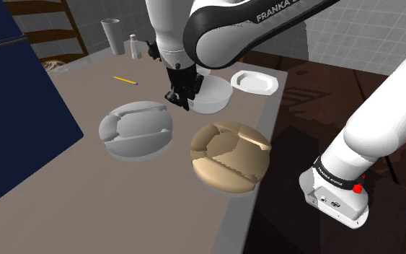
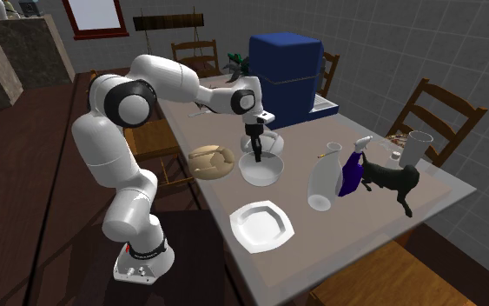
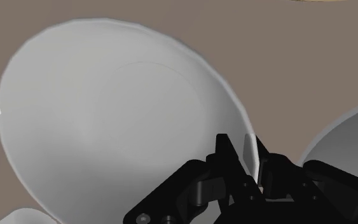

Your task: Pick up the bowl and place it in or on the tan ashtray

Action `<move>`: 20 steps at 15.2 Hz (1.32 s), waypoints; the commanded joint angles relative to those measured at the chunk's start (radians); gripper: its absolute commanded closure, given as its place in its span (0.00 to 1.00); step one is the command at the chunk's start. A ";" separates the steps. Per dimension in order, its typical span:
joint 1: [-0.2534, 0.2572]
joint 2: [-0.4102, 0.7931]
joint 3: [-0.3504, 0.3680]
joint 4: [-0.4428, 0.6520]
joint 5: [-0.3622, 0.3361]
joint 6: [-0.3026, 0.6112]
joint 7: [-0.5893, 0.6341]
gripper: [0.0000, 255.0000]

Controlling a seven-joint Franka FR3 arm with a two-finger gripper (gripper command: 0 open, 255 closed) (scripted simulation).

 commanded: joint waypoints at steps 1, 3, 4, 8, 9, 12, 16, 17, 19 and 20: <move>0.000 0.000 0.000 0.000 0.000 0.000 0.000 1.00; 0.000 0.000 0.000 0.000 0.000 0.000 0.000 1.00; 0.000 0.000 0.000 0.000 0.000 0.000 0.000 1.00; 0.001 -0.023 -0.005 0.035 0.020 -0.049 -0.024 1.00; 0.001 -0.028 -0.007 0.044 0.024 -0.061 -0.029 1.00; 0.001 -0.041 -0.011 0.073 0.035 -0.098 -0.044 1.00; 0.001 -0.055 -0.016 0.115 0.046 -0.149 -0.062 1.00; 0.001 -0.057 -0.017 0.126 0.048 -0.161 -0.066 1.00; 0.001 -0.062 -0.019 0.149 0.052 -0.187 -0.073 1.00; 0.000 -0.064 -0.020 0.160 0.054 -0.200 -0.077 1.00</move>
